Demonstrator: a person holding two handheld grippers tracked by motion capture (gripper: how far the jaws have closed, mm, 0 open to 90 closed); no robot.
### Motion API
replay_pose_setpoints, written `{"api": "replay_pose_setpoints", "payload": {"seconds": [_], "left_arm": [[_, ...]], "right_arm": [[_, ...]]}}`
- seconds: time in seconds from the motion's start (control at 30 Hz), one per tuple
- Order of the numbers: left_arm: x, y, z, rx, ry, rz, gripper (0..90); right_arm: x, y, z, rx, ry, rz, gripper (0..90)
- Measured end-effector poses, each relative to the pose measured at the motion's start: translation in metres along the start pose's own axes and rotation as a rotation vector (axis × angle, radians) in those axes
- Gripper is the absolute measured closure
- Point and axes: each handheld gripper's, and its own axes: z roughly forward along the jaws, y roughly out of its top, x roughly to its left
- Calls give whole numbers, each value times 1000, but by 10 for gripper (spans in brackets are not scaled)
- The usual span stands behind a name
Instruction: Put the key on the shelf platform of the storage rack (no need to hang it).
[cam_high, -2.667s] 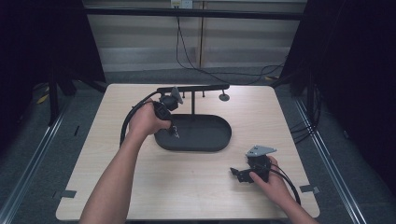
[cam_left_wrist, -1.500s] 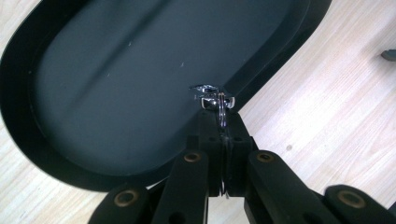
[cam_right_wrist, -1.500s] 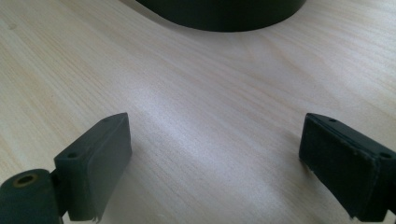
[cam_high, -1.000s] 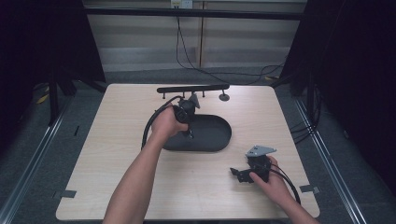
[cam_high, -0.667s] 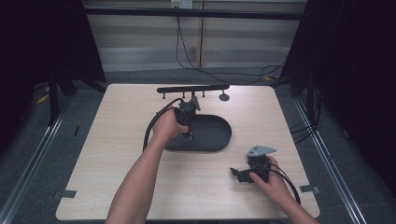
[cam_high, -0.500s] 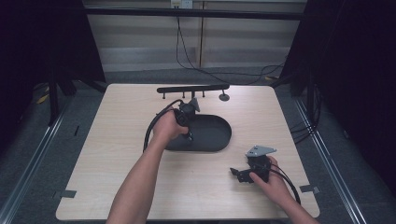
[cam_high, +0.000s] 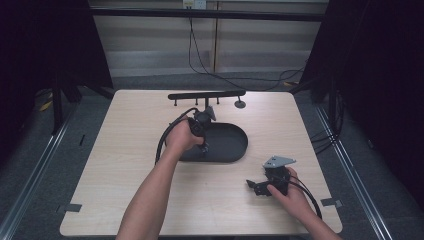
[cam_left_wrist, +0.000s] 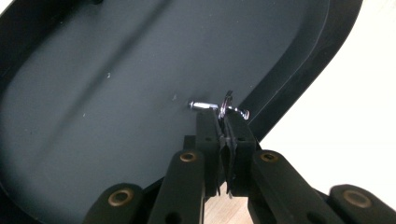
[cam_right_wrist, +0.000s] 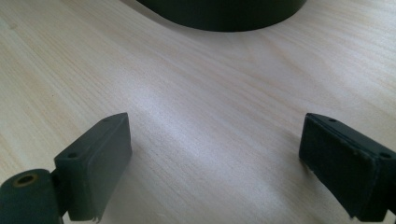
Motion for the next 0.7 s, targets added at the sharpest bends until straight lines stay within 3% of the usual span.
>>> {"api": "replay_pose_setpoints", "payload": {"seconds": [0.33, 0.7], "left_arm": [[1, -1, -1, -12, 13, -3, 861], [0, -6, -6, -35, -2, -10, 806]], "right_arm": [[0, 0, 0, 0, 2, 1, 88], [0, 0, 0, 0, 2, 0, 88]]}}
